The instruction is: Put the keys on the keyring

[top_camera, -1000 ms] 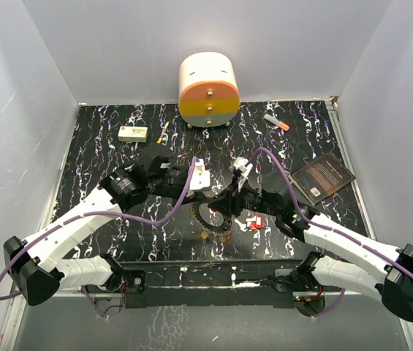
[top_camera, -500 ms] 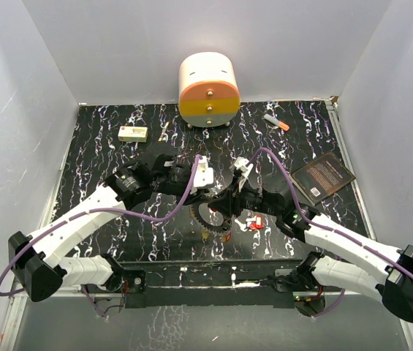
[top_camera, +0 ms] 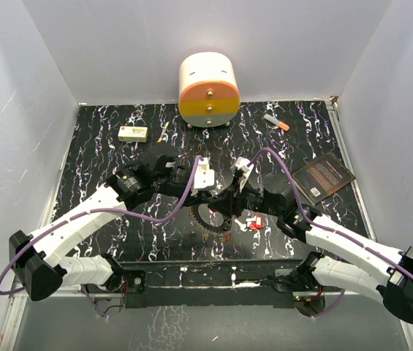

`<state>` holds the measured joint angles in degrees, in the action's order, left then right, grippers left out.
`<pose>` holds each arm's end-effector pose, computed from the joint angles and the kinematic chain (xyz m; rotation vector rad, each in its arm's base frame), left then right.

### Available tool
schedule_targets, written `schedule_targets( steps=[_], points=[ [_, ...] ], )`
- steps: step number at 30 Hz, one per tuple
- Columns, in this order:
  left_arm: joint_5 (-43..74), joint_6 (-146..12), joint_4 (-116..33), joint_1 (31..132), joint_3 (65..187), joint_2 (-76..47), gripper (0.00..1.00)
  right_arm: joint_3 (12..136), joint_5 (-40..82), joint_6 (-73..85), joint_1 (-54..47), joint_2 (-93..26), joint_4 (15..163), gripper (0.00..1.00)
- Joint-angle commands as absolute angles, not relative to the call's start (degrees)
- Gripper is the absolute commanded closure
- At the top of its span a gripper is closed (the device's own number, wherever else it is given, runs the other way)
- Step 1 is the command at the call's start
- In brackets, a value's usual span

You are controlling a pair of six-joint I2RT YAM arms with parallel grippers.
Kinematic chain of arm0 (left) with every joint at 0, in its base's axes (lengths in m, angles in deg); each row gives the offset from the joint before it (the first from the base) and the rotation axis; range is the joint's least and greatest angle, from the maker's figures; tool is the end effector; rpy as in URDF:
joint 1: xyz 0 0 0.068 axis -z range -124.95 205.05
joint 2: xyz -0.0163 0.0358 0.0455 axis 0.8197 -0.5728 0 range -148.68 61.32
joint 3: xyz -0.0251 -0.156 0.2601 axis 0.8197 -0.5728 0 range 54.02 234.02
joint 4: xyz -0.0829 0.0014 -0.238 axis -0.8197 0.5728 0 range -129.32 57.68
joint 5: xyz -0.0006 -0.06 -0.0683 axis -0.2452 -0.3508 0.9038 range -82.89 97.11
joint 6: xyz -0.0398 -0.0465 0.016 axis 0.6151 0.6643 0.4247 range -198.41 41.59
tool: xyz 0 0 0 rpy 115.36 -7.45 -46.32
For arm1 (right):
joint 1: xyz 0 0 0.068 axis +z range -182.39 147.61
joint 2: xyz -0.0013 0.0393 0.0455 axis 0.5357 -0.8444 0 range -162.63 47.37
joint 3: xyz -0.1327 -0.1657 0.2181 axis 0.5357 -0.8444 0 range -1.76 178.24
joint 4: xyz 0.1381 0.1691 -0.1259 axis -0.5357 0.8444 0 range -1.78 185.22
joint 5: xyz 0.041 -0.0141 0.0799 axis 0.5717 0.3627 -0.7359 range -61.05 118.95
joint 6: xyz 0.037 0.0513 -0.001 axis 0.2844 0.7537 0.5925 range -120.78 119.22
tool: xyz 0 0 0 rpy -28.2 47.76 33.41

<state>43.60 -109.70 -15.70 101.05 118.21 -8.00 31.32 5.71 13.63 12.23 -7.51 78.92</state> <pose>0.1555 -0.2027 0.3752 1.5731 1.3348 -0.8156 0.1329 0.1581 0.2987 -0.7910 1.7374 1.0819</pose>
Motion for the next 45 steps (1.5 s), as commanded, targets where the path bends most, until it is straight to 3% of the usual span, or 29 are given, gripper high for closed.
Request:
schedule_targets(
  steps=[1,5,9,11,13,14,45],
  points=[
    [43.80,-110.42,-16.00,101.66,118.48,-7.98,0.80,32.93,3.73,14.32,12.32,-5.67,71.19,0.92],
    [41.76,-110.58,-16.95,101.80,118.49,-7.94,0.74,32.83,2.93,15.06,12.32,-5.70,70.73,0.92],
    [42.03,-110.45,-16.98,101.89,118.45,-7.95,0.74,32.30,2.45,15.69,12.34,-5.97,69.56,0.92],
    [42.14,-110.49,-16.95,101.96,118.38,-7.91,0.82,32.40,2.40,15.72,12.34,-6.02,69.54,0.92],
    [42.29,-110.65,-16.74,102.03,118.44,-7.82,0.98,32.40,2.53,15.61,12.34,-5.95,69.60,0.92],
    [42.40,-110.67,-16.59,102.07,118.45,-7.73,1.00,32.36,2.64,15.54,12.34,-5.87,69.62,0.92],
    [42.04,-111.18,-13.87,102.03,120.75,-6.81,1.00,30.41,7.34,17.01,12.34,-6.32,69.13,0.92]
  ],
)
